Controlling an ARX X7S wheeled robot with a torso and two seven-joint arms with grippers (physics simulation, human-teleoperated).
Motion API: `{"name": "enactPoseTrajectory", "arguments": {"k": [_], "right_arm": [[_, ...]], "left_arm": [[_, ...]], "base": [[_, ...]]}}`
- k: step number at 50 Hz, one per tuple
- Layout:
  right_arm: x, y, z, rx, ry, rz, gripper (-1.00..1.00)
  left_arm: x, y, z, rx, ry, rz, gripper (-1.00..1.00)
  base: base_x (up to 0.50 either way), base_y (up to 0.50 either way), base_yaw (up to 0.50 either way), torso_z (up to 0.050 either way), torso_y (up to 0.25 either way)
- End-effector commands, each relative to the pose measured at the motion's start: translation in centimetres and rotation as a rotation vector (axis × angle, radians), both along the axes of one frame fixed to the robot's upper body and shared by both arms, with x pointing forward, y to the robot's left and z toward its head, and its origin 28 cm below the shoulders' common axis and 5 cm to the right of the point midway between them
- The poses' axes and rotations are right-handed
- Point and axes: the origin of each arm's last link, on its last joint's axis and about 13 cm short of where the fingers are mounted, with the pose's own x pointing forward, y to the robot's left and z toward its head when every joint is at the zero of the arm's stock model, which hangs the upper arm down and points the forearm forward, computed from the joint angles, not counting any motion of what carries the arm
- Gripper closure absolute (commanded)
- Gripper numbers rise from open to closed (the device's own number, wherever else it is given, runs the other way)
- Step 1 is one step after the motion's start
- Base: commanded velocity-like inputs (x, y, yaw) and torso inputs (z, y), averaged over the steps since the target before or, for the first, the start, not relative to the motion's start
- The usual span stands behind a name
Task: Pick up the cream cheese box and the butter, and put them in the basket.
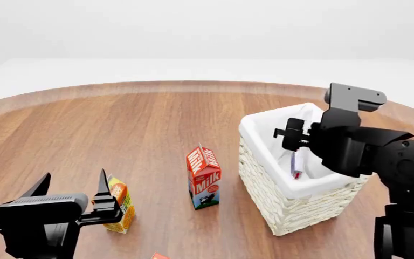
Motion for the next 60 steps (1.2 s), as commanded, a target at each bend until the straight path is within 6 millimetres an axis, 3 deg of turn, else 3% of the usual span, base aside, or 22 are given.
{"name": "enactPoseTrajectory", "arguments": {"k": [1, 22, 32, 49, 60], "right_arm": [[0.1, -0.2, 0.1, 0.014, -0.030, 0.006, -1.00], [-2.3, -0.3, 1.1, -0.053, -0.140, 0.059, -1.00], [-5.0, -0.5, 2.1, -0.078, -0.210, 0.105, -1.00], [-11.7, 0.4, 3.6, -0.138, -0.315, 0.253, -1.00], [-13.7, 0.6, 2.9, -0.148, -0.324, 0.327, -1.00]], "left_arm": [[0.0, 0.0, 0.0, 0.000, 0.000, 0.001, -1.00], [0.0, 0.0, 0.1, 0.000, -0.001, 0.001, -1.00], [0.0, 0.0, 0.1, 0.001, -0.001, 0.001, -1.00], [0.0, -0.1, 0.0, 0.004, 0.002, -0.003, -1.00], [-0.1, -0.1, -0.1, 0.005, 0.001, -0.003, -1.00]], "base": [[0.00, 0.00, 0.00, 0.000, 0.000], [0.00, 0.00, 0.00, 0.000, 0.000], [0.00, 0.00, 0.00, 0.000, 0.000], [0.00, 0.00, 0.00, 0.000, 0.000], [0.00, 0.00, 0.00, 0.000, 0.000]]}}
